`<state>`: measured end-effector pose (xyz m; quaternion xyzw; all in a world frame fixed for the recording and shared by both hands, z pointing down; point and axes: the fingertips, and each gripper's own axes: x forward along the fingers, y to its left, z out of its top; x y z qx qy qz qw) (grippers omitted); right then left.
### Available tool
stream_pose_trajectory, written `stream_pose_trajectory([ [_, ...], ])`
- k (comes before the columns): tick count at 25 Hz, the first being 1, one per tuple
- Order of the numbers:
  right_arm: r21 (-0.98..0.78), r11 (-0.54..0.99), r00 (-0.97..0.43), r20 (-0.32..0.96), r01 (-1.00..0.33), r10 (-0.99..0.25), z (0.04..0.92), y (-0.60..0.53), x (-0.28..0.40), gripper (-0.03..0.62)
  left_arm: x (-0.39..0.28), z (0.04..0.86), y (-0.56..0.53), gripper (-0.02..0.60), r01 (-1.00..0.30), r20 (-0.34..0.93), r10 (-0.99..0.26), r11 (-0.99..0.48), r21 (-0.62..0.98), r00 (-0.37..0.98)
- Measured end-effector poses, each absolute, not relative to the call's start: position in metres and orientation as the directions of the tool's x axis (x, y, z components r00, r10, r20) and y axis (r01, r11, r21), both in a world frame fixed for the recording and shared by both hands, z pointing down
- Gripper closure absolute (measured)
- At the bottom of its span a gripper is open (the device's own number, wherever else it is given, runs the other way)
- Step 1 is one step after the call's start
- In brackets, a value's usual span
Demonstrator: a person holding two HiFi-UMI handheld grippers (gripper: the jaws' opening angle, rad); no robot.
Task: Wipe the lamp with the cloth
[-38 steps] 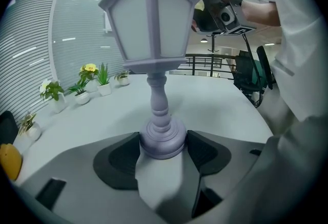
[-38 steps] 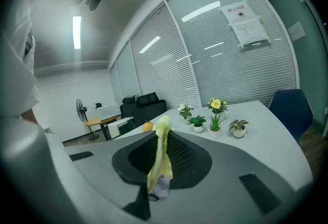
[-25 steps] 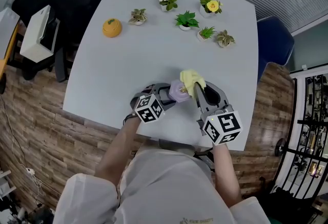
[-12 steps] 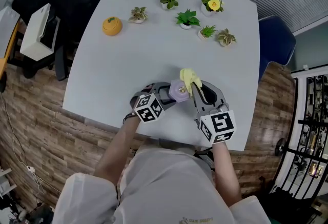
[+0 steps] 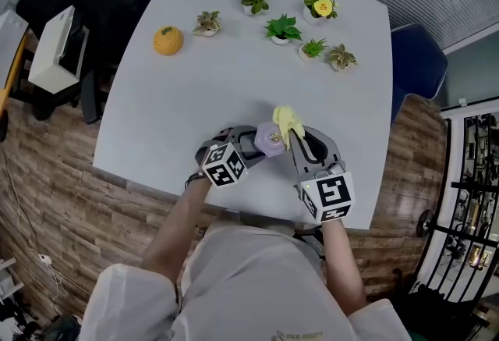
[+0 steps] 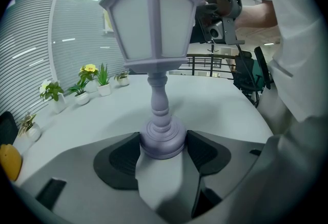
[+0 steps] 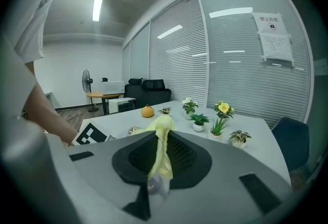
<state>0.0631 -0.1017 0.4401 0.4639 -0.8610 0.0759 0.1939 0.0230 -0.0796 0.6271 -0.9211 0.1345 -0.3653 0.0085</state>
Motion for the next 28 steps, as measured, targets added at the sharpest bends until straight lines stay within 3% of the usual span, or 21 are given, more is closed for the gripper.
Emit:
stream_pose_trajectory([
  [28, 0.133, 0.585, -0.482, 0.438, -0.8, -0.759, 0.436, -0.057, 0.059, 0.545, 0.023, 0.627, -0.078, 0.285, -0.241, 0.671, -0.255, -0.964, -0.115, 0.696],
])
